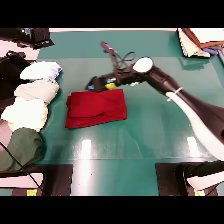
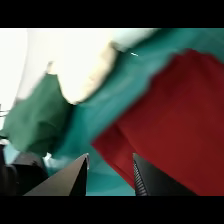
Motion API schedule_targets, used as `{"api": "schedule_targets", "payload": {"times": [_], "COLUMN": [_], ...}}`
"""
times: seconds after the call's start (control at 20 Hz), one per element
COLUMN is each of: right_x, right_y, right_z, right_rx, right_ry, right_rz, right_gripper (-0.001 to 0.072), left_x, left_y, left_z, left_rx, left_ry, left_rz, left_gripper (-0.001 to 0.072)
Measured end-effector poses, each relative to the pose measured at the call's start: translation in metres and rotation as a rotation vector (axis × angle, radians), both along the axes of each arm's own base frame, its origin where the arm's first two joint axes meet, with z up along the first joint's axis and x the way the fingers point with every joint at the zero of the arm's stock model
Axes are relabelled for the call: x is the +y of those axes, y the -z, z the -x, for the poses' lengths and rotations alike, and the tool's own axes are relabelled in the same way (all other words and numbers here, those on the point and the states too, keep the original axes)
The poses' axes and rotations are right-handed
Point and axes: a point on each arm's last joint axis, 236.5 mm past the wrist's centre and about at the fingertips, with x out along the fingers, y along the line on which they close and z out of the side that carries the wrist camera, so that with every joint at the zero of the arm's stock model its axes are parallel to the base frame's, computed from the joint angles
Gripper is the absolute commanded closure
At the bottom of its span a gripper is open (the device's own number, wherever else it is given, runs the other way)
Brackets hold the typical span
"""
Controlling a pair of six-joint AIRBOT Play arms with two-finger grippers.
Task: Fold the shirts.
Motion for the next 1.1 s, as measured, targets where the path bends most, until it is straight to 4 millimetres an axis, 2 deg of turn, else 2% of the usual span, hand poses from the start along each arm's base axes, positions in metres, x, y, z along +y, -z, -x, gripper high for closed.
{"api": "schedule_targets", "payload": {"times": [0.1,0.2,0.25,0.3,0.4,0.5,0.6,0.7,0.75,0.85,0.9,1.0,1.1], "right_x": [-0.064,-0.125,-0.148,-0.166,-0.180,-0.176,-0.157,-0.129,-0.113,-0.087,-0.075,-0.061,-0.065], "right_y": [0.041,0.078,0.096,0.112,0.136,0.154,0.167,0.174,0.176,0.181,0.182,0.174,0.161], "right_z": [-0.014,-0.020,-0.018,-0.015,-0.011,-0.011,-0.014,-0.019,-0.021,-0.027,-0.030,-0.041,-0.054], "right_rx": [0.065,0.156,0.208,0.269,0.362,0.423,0.463,0.482,0.492,0.481,0.468,0.423,0.362], "right_ry": [0.100,0.210,0.253,0.292,0.342,0.357,0.340,0.317,0.300,0.277,0.263,0.257,0.261], "right_rz": [0.129,0.210,0.234,0.244,0.234,0.219,0.202,0.170,0.154,0.140,0.138,0.121,0.127], "right_gripper": [0.0131,0.0135,0.0138,0.0145,0.0182,0.0189,0.0195,0.0284,0.0338,0.0598,0.0699,0.0697,0.0698], "left_x": [-0.014,-0.030,-0.038,-0.046,-0.059,-0.069,-0.078,-0.083,-0.085,-0.088,-0.090,-0.093,-0.098], "left_y": [-0.001,0.001,0.002,0.004,0.008,0.013,0.017,0.019,0.019,0.021,0.022,0.022,0.022], "left_z": [0.002,0.003,0.003,0.003,0.003,0.004,0.005,0.005,0.006,0.008,0.009,0.012,0.014], "left_rx": [-0.009,-0.015,-0.019,-0.021,-0.018,-0.012,-0.006,-0.001,0.000,0.008,0.015,0.021,0.023], "left_ry": [0.030,0.066,0.083,0.100,0.126,0.149,0.168,0.178,0.182,0.190,0.196,0.205,0.218], "left_rz": [-0.004,-0.010,-0.011,-0.014,-0.017,-0.019,-0.019,-0.016,-0.015,-0.011,-0.008,-0.001,0.001], "left_gripper": [0.0683,0.0683,0.0683,0.0683,0.0683,0.0683,0.0683,0.0683,0.0683,0.0683,0.0683,0.0684,0.0684]}}
